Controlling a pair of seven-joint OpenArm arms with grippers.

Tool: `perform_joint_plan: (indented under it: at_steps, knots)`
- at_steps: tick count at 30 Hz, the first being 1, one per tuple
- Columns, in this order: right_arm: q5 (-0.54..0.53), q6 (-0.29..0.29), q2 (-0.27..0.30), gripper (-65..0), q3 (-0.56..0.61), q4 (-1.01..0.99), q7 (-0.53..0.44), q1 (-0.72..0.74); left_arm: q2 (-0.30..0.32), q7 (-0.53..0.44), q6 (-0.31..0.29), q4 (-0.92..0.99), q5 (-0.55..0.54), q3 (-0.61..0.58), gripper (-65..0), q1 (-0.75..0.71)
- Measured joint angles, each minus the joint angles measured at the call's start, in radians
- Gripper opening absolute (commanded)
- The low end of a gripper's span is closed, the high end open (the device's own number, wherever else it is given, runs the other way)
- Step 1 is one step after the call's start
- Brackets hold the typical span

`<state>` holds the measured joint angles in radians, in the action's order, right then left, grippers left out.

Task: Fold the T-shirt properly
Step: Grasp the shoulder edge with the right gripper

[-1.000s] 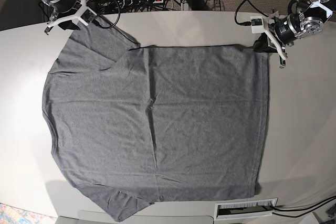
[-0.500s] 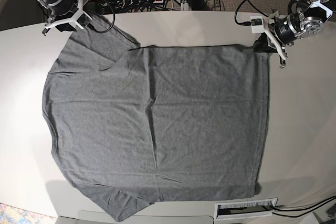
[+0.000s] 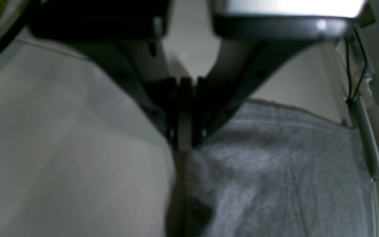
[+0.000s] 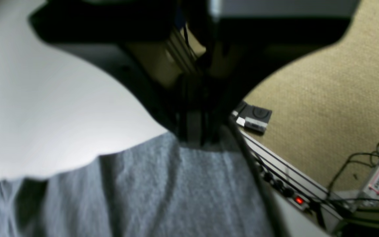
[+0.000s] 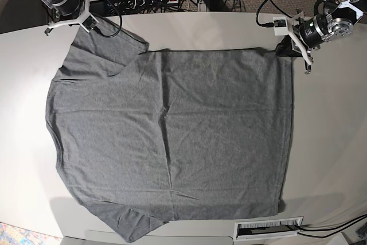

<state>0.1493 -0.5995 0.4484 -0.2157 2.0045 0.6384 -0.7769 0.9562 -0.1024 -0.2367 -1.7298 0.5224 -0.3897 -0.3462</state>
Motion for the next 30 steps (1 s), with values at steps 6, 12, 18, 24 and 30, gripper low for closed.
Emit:
perform_joint_plan:
  at_steps: [6, 12, 18, 24, 30]
  knots:
    - [-0.092, -0.003, 0.000, -65.0, 0.001, 0.153, 0.104, -0.091, 0.006, -0.005, 0.006, -0.001, -0.001, 0.000, -65.0, -0.017]
    - [-0.029, -0.008, 0.000, -65.0, 0.001, 0.243, 0.113, -0.176, 0.026, -0.010, 0.015, -0.012, -0.002, 0.001, -65.0, -0.050]
    - [0.002, -0.006, 0.000, -36.4, 0.001, 0.189, 0.090, -0.164, 0.027, -0.010, 0.031, -0.018, 0.001, 0.001, -65.0, -0.058]
    - [0.051, -0.006, 0.001, -35.4, 0.000, 0.120, 0.045, -0.106, 0.025, -0.010, 0.038, -0.018, 0.005, 0.001, -65.0, -0.058]
    - [0.046, -0.007, 0.000, -35.4, 0.001, 0.113, 0.004, -0.051, 0.021, -0.010, 0.038, -0.018, 0.005, 0.001, -65.0, -0.058]
